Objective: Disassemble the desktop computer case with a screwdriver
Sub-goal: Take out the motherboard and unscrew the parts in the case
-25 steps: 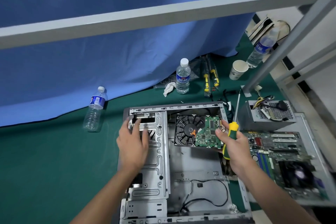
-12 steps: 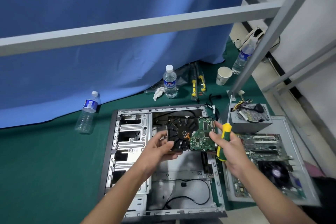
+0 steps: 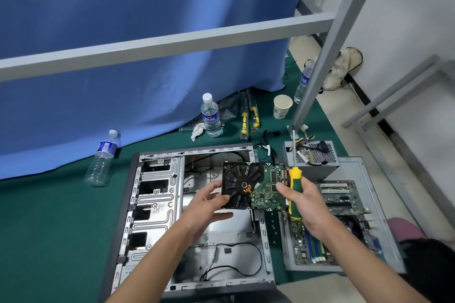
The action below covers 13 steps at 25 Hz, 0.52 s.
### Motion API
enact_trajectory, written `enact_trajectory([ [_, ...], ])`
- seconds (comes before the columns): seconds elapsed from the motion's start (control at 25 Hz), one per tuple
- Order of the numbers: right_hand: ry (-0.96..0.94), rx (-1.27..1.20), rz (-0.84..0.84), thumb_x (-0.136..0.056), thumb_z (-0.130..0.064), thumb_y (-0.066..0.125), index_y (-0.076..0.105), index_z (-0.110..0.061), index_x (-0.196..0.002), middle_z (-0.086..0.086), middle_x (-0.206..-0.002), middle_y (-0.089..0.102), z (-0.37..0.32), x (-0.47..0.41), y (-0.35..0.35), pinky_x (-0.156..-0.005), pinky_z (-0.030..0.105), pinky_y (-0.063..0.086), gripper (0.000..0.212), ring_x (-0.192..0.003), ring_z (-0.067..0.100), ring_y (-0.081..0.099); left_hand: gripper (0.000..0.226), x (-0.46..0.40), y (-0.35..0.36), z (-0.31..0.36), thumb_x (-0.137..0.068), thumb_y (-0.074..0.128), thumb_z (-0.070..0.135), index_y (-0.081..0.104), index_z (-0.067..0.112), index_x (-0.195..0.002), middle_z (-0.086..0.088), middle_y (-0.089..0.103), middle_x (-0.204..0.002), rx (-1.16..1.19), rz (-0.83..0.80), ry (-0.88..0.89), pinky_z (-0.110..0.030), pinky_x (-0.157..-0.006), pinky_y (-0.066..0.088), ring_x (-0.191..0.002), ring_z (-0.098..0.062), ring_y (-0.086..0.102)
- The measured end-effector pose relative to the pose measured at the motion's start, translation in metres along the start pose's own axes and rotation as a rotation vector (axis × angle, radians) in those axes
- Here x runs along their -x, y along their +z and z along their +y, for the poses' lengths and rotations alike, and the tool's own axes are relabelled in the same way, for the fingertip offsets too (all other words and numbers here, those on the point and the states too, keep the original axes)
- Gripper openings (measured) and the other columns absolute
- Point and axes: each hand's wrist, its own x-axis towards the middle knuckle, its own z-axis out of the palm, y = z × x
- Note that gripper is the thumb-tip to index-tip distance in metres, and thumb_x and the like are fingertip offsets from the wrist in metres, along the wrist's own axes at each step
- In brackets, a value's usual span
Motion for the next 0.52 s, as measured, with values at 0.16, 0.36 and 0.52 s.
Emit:
enact_trajectory([
  [0.16, -0.037, 0.043, 0.023, -0.082, -0.025, 0.077, 0.067, -0.043, -0.098, -0.017, -0.101, 0.073, -0.002, 0.003, -0.008, -0.093, 0.032, 0.040, 0.026, -0.101, 0.000, 0.064, 0.022, -0.010, 0.018, -0.004, -0.099, 0.055, 0.013, 0.063, 0.033, -0.105, -0.007, 0.072, -0.105, 0.040, 0.081, -0.092, -0.042, -0.076, 0.058, -0.092, -0.028, 0.070],
  [0.36, -0.069, 0.117, 0.040, -0.085, -0.024, 0.075, 0.058, -0.045, -0.115, -0.013, -0.120, 0.065, -0.011, 0.005, -0.007, -0.106, 0.036, 0.034, 0.041, -0.120, 0.011, 0.055, 0.023, -0.022, 0.022, -0.006, -0.103, 0.048, 0.032, 0.065, 0.021, -0.114, -0.011, 0.073, -0.106, 0.099, 0.105, -0.115, -0.042, -0.079, 0.056, -0.097, -0.030, 0.068],
  [0.52, -0.180, 0.297, 0.018, -0.086, -0.027, 0.074, 0.052, -0.046, -0.127, -0.024, -0.122, 0.061, -0.025, 0.010, 0.002, -0.105, 0.029, 0.037, 0.050, -0.117, -0.003, 0.055, 0.048, -0.044, 0.023, 0.002, -0.107, 0.029, 0.040, 0.064, 0.008, -0.115, -0.018, 0.068, -0.113, 0.402, 0.150, -0.151, -0.044, -0.090, 0.049, -0.101, -0.031, 0.062],
])
